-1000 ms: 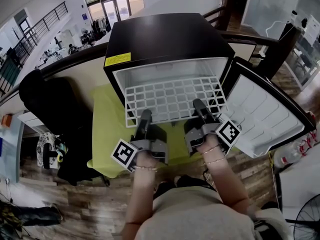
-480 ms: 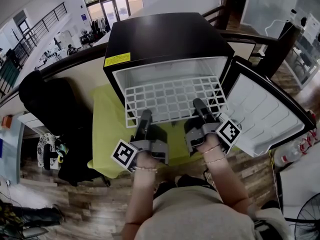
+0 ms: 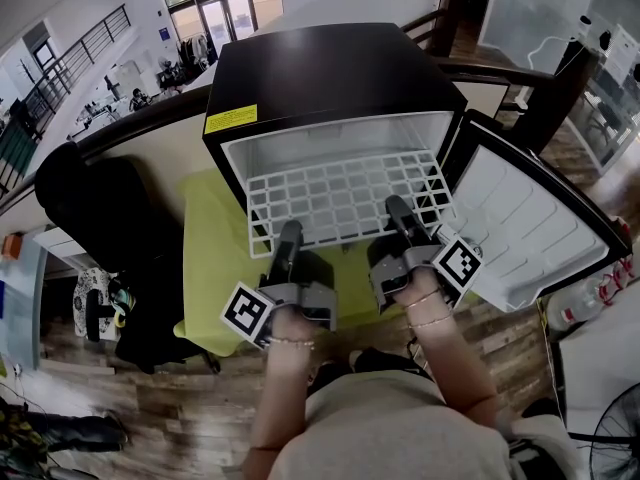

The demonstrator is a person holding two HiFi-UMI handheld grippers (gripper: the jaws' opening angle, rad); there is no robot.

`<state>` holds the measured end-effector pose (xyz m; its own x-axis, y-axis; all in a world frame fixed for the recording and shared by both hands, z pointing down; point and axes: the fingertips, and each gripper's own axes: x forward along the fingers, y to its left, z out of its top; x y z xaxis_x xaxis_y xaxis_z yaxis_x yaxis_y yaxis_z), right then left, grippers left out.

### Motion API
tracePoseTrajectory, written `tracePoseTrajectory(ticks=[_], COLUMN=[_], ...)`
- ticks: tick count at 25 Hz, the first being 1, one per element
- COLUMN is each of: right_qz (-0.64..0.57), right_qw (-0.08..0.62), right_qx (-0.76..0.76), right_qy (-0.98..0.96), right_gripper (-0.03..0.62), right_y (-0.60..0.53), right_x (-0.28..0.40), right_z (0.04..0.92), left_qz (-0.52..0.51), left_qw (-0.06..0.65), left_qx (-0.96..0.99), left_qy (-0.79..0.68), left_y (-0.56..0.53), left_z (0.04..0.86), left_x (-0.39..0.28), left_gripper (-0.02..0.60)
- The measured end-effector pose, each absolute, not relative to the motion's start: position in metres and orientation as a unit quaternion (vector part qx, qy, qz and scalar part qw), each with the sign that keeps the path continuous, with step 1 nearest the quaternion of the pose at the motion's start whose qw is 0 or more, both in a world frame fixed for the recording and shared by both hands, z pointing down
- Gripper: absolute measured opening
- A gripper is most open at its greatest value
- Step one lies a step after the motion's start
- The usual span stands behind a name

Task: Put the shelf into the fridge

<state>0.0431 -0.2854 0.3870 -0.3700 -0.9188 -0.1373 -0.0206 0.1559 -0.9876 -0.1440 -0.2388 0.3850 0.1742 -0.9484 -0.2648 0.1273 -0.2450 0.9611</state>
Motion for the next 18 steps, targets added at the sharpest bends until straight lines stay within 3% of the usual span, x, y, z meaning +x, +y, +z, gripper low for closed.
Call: tracePoseTrajectory(ticks=[18], right_qz=[-0.538], right_qw=[0.432], right_qx=[-0.352], right_qy=[0.632], right_gripper=[0.048], right_y=[-0.281], right_x=[0.04], right_z=[0.368], left_qz=[-0.549], left_qw=[0.504], left_qx=[0.567], left_qy=[-0.35], left_y=[-0.234], left_z=[0.374], left_x=[-0.147], left_gripper=[0.037])
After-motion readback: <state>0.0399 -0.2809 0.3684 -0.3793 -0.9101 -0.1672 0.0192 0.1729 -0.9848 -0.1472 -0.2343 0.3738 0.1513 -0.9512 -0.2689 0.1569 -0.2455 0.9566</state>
